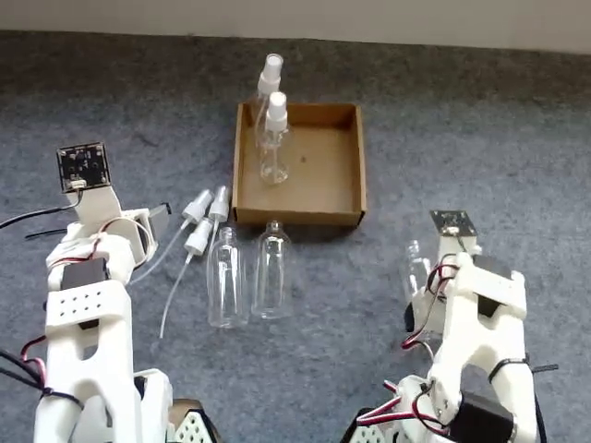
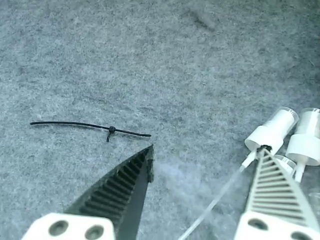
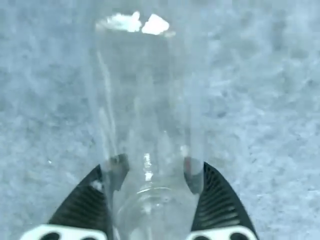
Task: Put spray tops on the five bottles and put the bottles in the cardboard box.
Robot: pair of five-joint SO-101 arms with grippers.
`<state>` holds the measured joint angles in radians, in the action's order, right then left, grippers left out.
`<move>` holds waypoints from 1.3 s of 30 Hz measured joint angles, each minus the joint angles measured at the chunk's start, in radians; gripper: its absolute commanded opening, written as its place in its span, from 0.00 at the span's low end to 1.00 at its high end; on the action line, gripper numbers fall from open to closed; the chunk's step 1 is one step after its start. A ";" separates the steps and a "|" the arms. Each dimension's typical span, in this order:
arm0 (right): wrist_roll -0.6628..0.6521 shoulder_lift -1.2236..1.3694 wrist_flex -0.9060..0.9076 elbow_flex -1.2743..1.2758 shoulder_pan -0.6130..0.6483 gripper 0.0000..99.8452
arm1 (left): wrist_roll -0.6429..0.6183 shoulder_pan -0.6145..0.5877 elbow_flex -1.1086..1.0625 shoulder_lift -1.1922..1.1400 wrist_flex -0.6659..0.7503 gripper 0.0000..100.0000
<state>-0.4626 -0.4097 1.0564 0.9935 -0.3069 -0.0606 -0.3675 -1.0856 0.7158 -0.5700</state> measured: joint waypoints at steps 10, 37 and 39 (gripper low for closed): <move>0.009 0.002 0.000 -0.021 0.003 0.20 | 0.000 0.000 0.000 0.000 0.000 0.29; 0.020 0.158 0.209 -0.500 0.072 0.29 | 0.000 0.000 0.000 0.000 0.000 0.29; 0.020 0.239 0.210 -0.545 0.091 0.29 | 0.000 0.000 0.000 0.000 0.000 0.29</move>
<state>-0.4427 -0.1703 1.2666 0.4488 -0.2163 -0.0606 -0.3675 -1.0856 0.7158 -0.5700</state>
